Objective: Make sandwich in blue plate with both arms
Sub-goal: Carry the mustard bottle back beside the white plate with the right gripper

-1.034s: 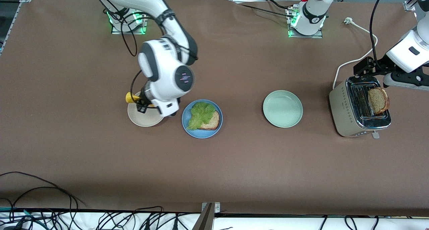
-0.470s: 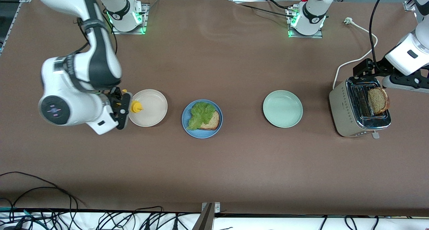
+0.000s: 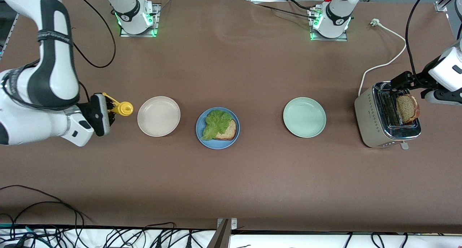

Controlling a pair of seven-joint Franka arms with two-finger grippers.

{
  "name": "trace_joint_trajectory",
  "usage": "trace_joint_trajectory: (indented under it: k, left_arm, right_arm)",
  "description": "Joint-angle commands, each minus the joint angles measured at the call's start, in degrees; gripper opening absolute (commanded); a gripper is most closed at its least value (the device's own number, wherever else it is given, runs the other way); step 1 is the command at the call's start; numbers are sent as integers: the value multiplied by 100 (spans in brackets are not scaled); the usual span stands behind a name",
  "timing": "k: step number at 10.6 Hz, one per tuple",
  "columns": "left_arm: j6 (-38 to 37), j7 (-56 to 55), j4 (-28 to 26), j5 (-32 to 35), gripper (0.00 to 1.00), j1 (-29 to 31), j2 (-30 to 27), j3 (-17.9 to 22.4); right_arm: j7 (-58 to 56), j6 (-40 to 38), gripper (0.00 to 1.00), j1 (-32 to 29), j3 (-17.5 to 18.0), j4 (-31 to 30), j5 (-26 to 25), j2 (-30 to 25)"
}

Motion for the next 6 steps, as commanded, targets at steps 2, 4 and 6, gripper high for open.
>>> trace_joint_trajectory:
  k: [2,4,6]
  left_arm:
    - [455,106,-196,-39,100,44,138,291]
    - [580,334,-249,-39,100,44,234,501]
    - [651,659,-258,-39,100,44,313,712]
  right_arm:
    - [-1814,-475,10,-717,134,-79,726,262]
    - [-2833,-484,10,-998,142,-237,919,464]
    - [-3583,-528,10,-1357,143,-535,1244,762]
